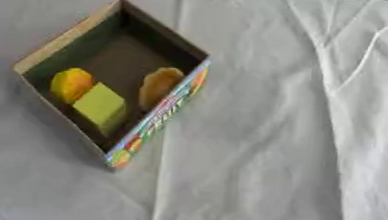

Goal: Pick up objects on the table and place them in the box.

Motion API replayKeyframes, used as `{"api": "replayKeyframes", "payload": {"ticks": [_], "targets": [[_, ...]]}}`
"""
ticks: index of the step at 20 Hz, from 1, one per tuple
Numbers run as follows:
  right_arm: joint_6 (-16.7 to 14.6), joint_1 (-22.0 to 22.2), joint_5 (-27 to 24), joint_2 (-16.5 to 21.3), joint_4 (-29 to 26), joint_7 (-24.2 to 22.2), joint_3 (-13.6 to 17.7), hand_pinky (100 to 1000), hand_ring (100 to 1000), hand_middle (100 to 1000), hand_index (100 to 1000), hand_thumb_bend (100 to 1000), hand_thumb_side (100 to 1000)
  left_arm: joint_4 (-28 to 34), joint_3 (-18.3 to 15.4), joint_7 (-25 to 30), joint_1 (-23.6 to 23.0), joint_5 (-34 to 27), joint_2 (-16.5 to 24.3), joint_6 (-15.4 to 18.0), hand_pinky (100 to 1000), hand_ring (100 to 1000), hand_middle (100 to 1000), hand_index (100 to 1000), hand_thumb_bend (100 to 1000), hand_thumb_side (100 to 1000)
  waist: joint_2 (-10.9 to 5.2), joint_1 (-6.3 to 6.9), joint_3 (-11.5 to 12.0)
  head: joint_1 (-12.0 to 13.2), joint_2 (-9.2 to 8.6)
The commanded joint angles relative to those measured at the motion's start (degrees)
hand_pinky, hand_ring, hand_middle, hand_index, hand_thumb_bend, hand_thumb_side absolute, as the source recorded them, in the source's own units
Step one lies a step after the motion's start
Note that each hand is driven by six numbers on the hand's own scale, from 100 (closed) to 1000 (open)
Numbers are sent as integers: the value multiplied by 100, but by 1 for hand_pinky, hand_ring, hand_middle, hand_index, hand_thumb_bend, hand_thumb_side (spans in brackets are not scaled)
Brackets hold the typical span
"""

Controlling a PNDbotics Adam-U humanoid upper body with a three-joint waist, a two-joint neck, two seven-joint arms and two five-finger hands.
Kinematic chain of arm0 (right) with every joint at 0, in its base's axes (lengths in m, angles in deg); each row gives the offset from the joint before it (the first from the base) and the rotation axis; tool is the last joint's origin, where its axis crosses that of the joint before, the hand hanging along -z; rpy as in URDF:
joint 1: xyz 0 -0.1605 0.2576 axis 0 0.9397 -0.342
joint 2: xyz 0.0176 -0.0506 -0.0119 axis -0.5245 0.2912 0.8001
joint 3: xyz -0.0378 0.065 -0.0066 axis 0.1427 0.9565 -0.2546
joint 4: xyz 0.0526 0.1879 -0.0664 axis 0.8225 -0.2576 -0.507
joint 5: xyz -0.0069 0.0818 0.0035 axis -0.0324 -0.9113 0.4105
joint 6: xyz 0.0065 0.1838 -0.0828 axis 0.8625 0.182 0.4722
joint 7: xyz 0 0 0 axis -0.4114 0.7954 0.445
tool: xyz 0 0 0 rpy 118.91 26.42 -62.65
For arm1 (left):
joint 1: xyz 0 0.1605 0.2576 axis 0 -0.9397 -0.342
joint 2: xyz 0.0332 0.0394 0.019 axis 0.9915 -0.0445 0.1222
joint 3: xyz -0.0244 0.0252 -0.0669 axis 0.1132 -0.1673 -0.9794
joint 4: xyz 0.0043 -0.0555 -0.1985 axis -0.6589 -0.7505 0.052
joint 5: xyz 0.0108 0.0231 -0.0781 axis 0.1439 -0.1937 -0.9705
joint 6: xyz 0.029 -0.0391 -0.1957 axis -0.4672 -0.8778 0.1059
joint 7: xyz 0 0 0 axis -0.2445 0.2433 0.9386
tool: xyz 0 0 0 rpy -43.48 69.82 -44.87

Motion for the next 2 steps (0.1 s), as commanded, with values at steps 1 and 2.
{"api": "replayKeyframes", "payload": {"ticks": [1, 2], "targets": [[-118, 4, 104, 19, -89, 63, 121, 884, 795, 648, 845, 100, 471, 140, -177, -390, -300, -626, 175, 624, 819, 774, 730, 846, 100, 442, -74, -12, 7, -48, 4], [-133, 10, 112, -24, -89, 87, 128, 883, 794, 647, 845, 100, 482, 141, -210, -360, -400, -669, 113, 713, 819, 774, 729, 845, 100, 450, -68, -20, 12, -66, 6]]}}
